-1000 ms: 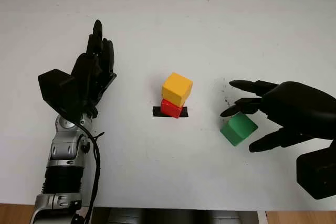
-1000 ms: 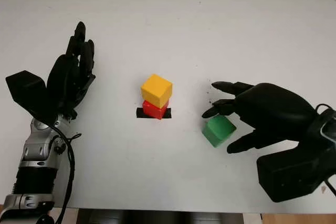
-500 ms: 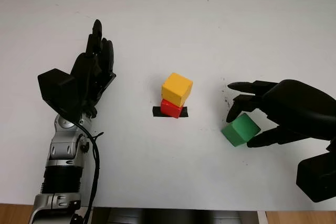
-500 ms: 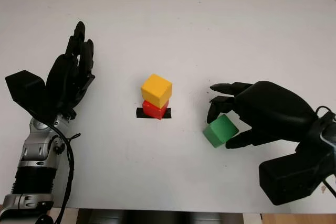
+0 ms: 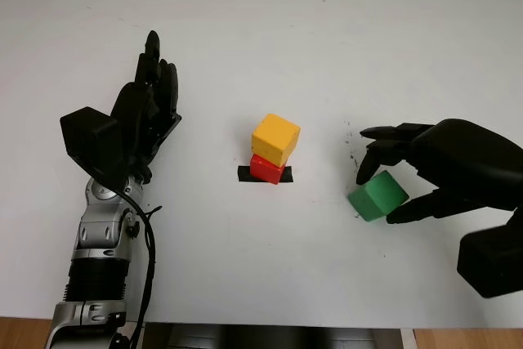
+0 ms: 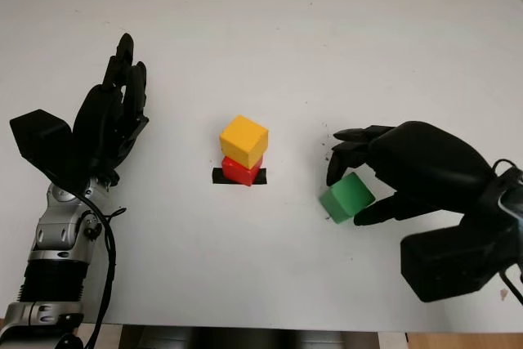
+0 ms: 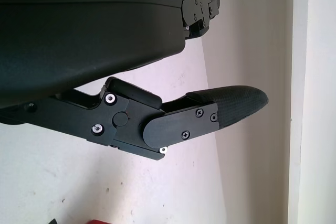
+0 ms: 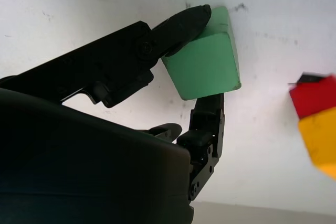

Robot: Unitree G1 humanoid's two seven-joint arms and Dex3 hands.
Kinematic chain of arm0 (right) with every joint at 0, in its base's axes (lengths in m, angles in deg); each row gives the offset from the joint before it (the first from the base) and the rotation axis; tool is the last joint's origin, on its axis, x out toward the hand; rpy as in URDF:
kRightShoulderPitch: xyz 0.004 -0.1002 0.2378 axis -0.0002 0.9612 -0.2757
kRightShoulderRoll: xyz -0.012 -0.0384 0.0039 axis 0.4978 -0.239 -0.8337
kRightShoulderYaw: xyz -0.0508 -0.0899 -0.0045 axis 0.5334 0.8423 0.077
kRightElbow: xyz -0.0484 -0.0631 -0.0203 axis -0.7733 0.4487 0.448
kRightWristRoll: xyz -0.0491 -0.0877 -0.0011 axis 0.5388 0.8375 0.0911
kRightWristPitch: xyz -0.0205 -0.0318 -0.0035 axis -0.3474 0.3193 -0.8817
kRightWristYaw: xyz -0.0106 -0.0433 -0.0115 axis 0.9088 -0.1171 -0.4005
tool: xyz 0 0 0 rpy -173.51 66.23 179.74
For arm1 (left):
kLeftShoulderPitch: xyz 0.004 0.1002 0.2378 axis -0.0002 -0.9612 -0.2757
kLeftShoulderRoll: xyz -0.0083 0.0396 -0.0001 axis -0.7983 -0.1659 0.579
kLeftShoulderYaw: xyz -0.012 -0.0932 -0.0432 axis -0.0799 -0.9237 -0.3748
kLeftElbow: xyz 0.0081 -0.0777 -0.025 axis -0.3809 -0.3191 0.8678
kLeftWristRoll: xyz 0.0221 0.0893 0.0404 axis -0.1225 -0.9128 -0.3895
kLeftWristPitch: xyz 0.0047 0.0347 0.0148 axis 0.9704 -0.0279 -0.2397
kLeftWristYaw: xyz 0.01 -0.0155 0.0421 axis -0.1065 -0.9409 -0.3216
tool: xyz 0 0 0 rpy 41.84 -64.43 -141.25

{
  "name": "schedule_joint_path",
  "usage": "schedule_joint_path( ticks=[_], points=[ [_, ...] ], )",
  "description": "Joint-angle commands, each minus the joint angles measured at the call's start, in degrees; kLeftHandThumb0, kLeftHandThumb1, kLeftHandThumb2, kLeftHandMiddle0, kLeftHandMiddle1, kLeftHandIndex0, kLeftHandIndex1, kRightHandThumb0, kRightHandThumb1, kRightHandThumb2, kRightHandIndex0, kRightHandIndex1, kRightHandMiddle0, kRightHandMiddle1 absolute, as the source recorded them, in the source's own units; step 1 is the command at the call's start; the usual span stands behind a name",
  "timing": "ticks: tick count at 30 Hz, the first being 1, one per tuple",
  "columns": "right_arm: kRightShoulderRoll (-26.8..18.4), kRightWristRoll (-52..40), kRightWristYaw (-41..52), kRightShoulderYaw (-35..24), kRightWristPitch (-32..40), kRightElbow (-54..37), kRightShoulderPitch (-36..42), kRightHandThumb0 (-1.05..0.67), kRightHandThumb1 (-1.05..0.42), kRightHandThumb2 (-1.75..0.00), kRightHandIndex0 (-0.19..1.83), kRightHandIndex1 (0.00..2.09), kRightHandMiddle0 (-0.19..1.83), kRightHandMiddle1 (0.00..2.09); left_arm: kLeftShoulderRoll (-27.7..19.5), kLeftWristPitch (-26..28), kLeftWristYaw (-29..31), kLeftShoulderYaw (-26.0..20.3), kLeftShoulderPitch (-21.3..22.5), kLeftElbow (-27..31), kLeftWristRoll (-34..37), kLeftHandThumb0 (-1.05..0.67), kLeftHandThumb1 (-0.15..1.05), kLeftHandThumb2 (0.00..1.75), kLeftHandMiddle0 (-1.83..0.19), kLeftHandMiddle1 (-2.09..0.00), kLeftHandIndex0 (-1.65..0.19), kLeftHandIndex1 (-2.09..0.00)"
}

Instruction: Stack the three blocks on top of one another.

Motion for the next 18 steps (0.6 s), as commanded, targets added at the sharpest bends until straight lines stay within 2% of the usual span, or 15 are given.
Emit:
schedule_joint_path(
  ticks=[1, 6, 12, 18],
  points=[
    [0.22, -2.42, 1.81, -0.30, 3.36, -1.67, -3.27, -0.39, -0.87, -0.05, 0.39, 0.08, 0.55, 1.27, -0.30, -0.67, -0.10, 0.08, 0.94, 0.04, -0.50, -0.75, 1.05, 0.66, 0.18, -0.05, 0.19, -0.05],
    [-0.33, -7.36, 7.55, 0.82, 11.16, -1.05, -12.31, -0.38, -0.86, -0.05, 0.41, 0.08, 0.58, 1.25, 0.09, -1.01, 0.01, 0.14, 0.98, -0.07, -0.14, -0.74, 1.05, 0.66, 0.19, -0.05, 0.19, -0.03],
    [1.37, -11.45, 11.04, 3.33, 15.67, 3.32, -23.37, -0.37, -0.85, -0.05, 0.42, 0.08, 0.62, 1.19, 0.14, -1.12, -0.70, 0.40, 0.86, -0.03, -0.81, -0.74, 1.05, 0.67, 0.18, -0.05, 0.18, -0.04],
    [3.69, -12.97, 13.52, 6.57, 20.22, 7.06, -31.98, -0.33, -0.87, -0.06, 0.39, 0.06, 0.54, 1.27, 0.30, -0.98, -0.75, 0.33, 0.84, -0.06, -0.76, -0.73, 1.05, 0.67, 0.18, -0.05, 0.18, -0.04]
  ],
)
